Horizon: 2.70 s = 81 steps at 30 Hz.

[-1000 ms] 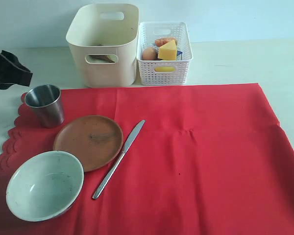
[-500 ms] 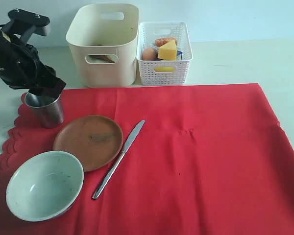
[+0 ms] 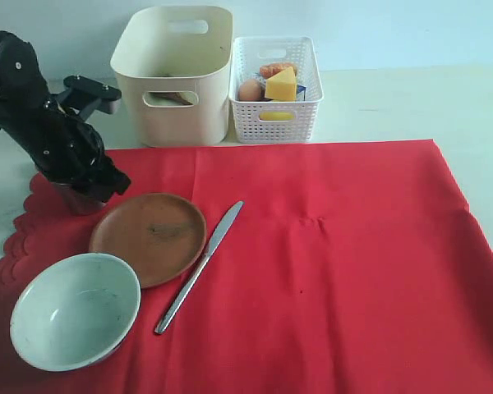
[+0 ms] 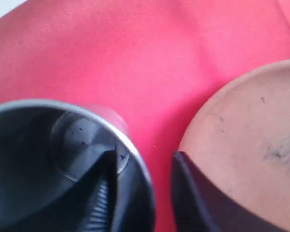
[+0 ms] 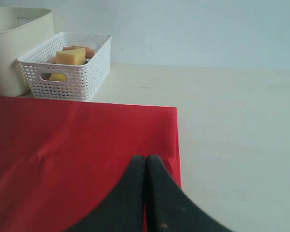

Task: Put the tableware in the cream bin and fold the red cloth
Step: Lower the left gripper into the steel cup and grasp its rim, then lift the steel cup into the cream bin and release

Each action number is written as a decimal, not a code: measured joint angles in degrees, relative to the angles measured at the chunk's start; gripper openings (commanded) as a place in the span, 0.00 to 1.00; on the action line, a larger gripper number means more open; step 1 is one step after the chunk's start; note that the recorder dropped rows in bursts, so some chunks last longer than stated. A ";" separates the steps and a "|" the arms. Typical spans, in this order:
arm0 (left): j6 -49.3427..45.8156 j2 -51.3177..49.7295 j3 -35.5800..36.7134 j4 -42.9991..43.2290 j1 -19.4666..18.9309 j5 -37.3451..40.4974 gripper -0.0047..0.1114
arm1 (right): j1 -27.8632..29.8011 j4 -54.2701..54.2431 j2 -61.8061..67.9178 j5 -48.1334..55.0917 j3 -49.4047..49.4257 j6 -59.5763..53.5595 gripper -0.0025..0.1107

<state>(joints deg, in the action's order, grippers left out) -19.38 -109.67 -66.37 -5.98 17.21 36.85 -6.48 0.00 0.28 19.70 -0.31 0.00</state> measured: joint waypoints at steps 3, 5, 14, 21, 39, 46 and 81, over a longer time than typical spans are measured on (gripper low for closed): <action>-0.28 0.29 -0.29 2.83 0.00 -0.67 0.04 | 0.00 0.00 0.00 0.00 0.00 0.00 0.02; -0.28 0.86 -0.81 3.53 0.00 -0.61 0.04 | 0.00 0.00 0.00 0.00 0.00 0.00 0.02; -0.28 9.40 -6.00 4.01 0.00 1.15 0.04 | 0.00 0.00 0.00 -0.04 0.00 0.00 0.02; -0.73 14.06 -14.22 1.33 0.00 0.33 0.04 | 0.00 0.00 0.00 -0.04 0.00 0.00 0.02; -18.48 -4.96 -31.14 -17.60 0.00 -2.85 0.04 | 0.00 0.00 0.00 -0.04 0.00 0.00 0.02; -20.94 -13.78 -38.31 -17.94 1.42 -1.93 0.04 | 0.00 0.00 0.00 -0.04 0.00 0.00 0.02; -14.77 -15.53 -46.81 -13.84 4.01 3.69 0.53 | 0.00 0.00 0.00 -0.04 0.00 0.00 0.02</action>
<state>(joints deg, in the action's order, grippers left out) -34.15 -125.20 -113.18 -19.81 21.22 40.54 -6.48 0.00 0.28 19.66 -0.31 0.00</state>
